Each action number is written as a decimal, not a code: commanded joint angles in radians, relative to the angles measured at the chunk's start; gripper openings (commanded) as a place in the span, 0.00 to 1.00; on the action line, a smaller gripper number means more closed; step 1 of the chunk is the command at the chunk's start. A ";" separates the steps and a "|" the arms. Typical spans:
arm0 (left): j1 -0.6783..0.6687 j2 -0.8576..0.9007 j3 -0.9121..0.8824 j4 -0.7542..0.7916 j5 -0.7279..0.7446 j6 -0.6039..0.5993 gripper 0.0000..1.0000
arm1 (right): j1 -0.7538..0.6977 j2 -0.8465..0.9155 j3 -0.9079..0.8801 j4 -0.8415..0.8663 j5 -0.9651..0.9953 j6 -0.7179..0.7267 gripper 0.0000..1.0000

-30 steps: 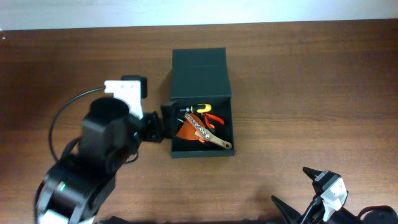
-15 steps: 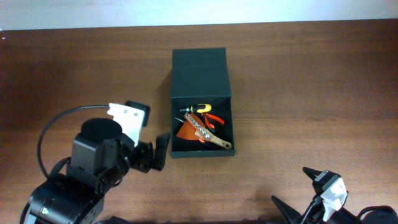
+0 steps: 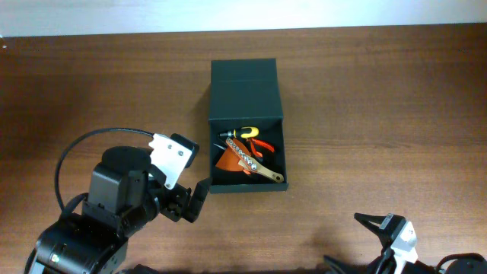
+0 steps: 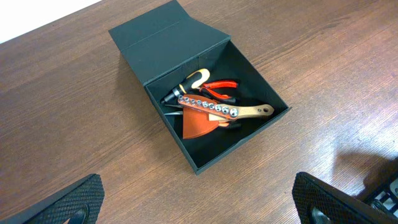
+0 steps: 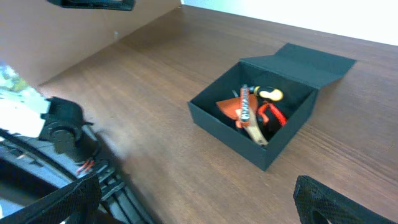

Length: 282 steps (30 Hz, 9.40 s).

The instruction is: Pack container

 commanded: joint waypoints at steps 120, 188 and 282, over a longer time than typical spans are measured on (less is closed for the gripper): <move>0.383 1.237 0.081 0.929 0.645 -0.537 0.02 | -0.407 2.013 0.690 0.630 -0.401 0.015 0.04; 0.422 1.237 0.243 1.023 0.819 -0.455 0.02 | -0.409 1.772 0.691 0.705 -0.333 -0.158 0.04; 0.253 0.216 0.185 -0.087 0.404 -0.009 0.99 | -0.409 0.453 0.427 -0.170 0.040 -0.269 0.99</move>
